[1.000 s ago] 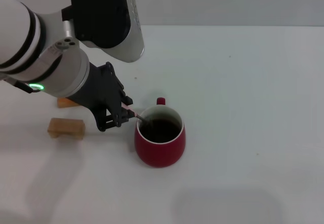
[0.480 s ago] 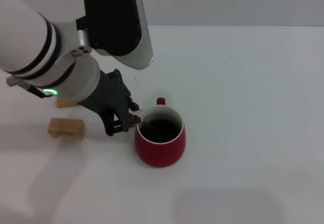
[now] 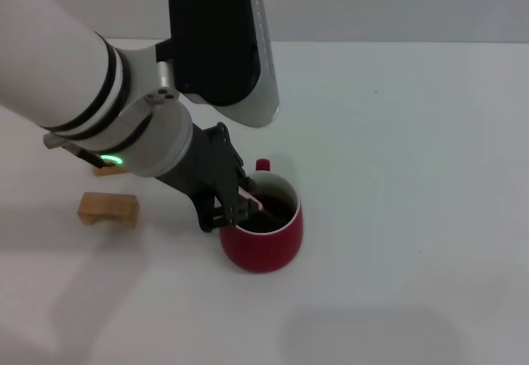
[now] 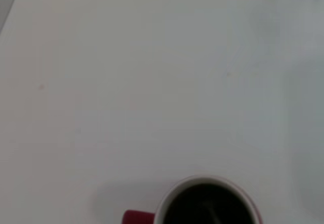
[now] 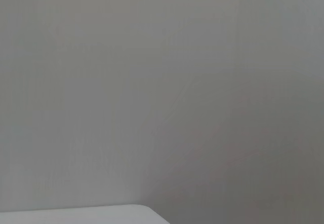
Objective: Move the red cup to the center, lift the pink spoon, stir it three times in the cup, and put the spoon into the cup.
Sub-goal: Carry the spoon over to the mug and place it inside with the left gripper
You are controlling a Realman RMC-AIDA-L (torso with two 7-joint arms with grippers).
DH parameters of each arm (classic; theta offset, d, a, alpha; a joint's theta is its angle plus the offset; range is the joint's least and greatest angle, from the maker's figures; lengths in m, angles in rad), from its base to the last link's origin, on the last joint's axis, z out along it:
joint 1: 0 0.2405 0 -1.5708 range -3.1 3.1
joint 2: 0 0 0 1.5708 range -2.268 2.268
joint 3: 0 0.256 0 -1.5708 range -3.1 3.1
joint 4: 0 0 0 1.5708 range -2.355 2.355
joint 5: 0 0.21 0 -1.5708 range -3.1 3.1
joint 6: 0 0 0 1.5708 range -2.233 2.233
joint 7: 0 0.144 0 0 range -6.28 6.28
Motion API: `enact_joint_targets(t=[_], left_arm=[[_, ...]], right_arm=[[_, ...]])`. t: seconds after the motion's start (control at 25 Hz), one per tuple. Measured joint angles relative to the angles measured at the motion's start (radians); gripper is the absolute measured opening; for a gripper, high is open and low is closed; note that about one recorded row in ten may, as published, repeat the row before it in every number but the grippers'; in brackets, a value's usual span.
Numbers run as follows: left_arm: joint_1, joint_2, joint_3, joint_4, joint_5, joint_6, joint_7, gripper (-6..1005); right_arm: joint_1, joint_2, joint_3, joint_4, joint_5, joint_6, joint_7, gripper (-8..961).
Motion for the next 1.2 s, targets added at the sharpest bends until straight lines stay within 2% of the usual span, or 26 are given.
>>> enact_joint_targets(t=[0.64,0.96,1.2], left_arm=[[0.012,0.003,-0.003,0.025,0.007,-0.08,-0.027,171],[0.01,0.004,-0.036,0.023,0.066,-0.069,-0.024,171],[-0.014,0.004,-0.037,-0.021,0.081,-0.031,-0.017,171]], right_arm=[[0.0,0.0,-0.001,0.0,0.0,0.0,0.002,-1],[0.004,0.0,-0.003,0.0,-0.001,0.0,0.004,-1],[0.005,0.0,-0.003,0.0,-0.001,0.0,0.004,-1]])
